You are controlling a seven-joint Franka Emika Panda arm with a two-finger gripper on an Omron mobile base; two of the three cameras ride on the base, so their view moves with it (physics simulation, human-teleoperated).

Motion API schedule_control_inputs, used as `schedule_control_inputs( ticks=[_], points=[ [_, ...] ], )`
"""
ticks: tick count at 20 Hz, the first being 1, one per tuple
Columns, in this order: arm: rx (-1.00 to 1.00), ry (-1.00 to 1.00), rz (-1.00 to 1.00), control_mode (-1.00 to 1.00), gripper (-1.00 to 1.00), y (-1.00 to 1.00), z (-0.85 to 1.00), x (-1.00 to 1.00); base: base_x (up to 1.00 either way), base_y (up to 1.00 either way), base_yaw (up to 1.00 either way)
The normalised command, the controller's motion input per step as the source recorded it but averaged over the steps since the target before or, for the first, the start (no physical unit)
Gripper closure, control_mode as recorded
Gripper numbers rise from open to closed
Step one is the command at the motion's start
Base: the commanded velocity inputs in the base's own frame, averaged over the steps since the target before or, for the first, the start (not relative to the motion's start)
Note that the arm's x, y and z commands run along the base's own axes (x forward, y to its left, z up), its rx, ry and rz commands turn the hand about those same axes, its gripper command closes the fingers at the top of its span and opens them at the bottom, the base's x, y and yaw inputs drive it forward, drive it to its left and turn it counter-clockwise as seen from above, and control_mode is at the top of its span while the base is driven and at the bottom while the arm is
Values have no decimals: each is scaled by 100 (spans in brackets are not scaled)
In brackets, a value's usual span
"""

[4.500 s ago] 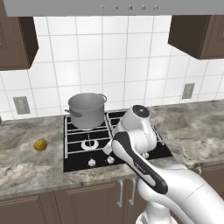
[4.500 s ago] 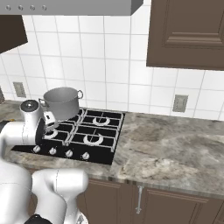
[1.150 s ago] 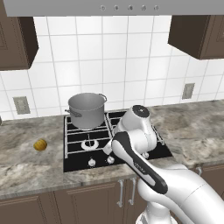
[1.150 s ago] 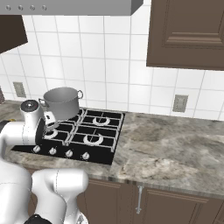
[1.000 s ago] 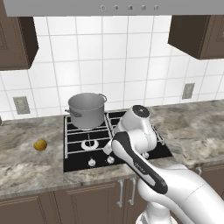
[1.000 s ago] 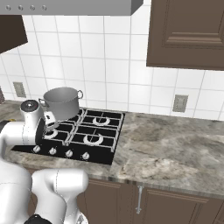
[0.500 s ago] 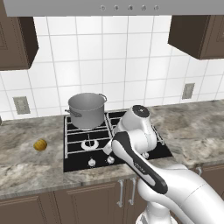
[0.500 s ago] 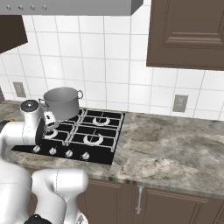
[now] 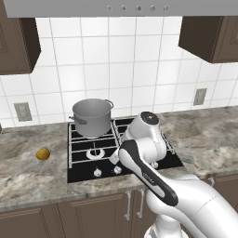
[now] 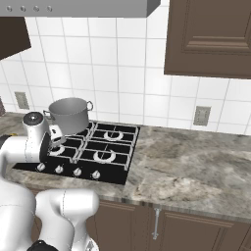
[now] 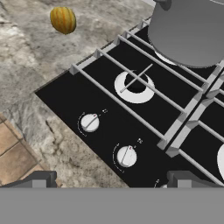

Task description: Turn on the burner for the pot on the stove. Wait thirty seconds for the pot to heat up. Then add the squash to the pot.

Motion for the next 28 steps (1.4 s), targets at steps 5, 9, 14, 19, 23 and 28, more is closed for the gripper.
schedule_control_inputs(
  ticks=[5,9,14,19,23,28],
  points=[
    [0,0,0,-100,-100,0,0,0,0,0,0],
    [0,0,0,-100,-100,0,0,0,0,0,0],
    [0,0,0,-100,-100,0,0,0,0,0,0],
    [0,0,0,-100,-100,0,0,0,0,0,0],
    [0,0,0,-100,-100,0,0,0,0,0,0],
    [0,0,0,-100,-100,0,0,0,0,0,0]
  ],
)
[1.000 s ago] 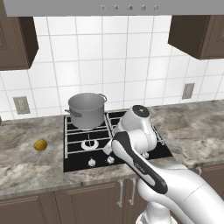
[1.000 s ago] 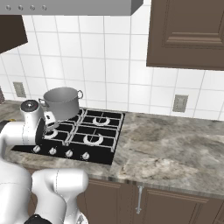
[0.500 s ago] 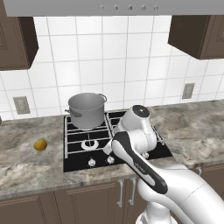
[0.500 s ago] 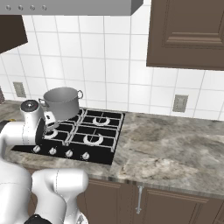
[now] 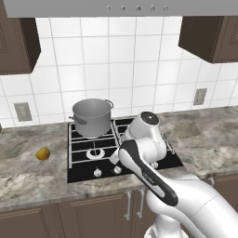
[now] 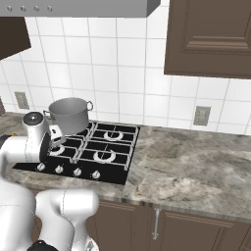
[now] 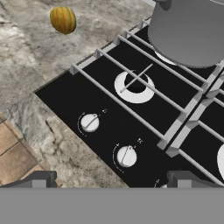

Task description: Turn on the burner for the pot on the stove. Wait thirty seconds for the pot to heat up. Then add the squash to the pot.

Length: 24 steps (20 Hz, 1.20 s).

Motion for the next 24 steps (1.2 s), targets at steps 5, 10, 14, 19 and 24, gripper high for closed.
schedule_control_inputs(
  ticks=[5,10,14,19,24],
  points=[
    [0,0,0,-100,-100,0,0,0,0,0,0],
    [0,0,0,-100,-100,0,0,0,0,0,0],
    [0,0,0,-100,-100,0,0,0,0,0,0],
    [0,0,0,-100,-100,0,0,0,0,0,0],
    [0,0,0,-100,-100,0,0,0,0,0,0]
  ],
)
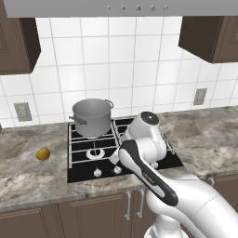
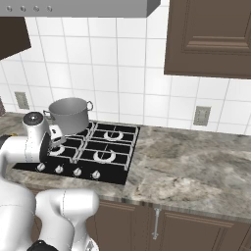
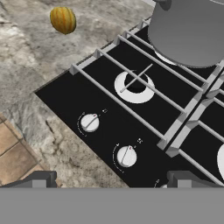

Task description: Turn on the burner for the pot on the stove. Wait thirty seconds for the pot to heat up. Then add the squash to the pot.

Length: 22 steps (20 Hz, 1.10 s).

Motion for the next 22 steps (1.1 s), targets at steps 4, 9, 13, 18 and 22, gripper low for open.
schedule_control_inputs(
  ticks=[4,9,13,18,22],
  points=[
    [0,0,0,-100,-100,0,0,0,0,0,0],
    [0,0,0,-100,-100,0,0,0,0,0,0],
    [0,0,0,-100,-100,0,0,0,0,0,0],
    [0,0,0,-100,-100,0,0,0,0,0,0],
    [0,0,0,-100,-100,0,0,0,0,0,0]
  ],
)
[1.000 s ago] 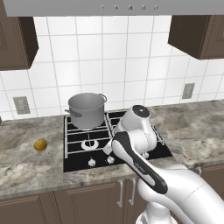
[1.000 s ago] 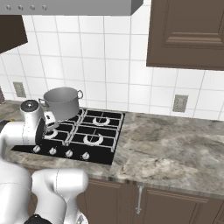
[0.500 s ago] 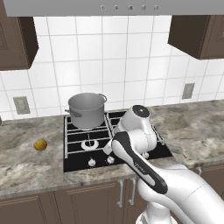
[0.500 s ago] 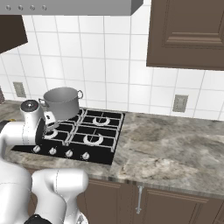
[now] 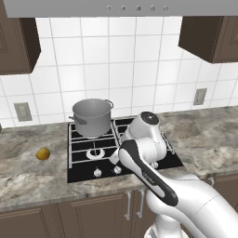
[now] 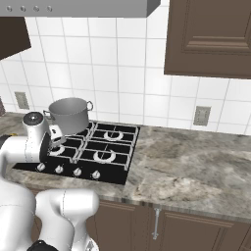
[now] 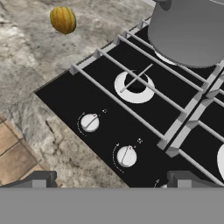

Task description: Turn on the burner for the pot on the stove. Wait thirty seconds for the pot to heat up. Then add the squash to the pot.

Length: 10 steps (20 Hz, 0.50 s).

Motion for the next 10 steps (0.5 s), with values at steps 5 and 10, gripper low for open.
schedule_control_inputs(
  ticks=[5,10],
  points=[
    [0,0,0,-100,-100,0,0,0,0,0,0],
    [0,0,0,-100,-100,0,0,0,0,0,0]
  ],
)
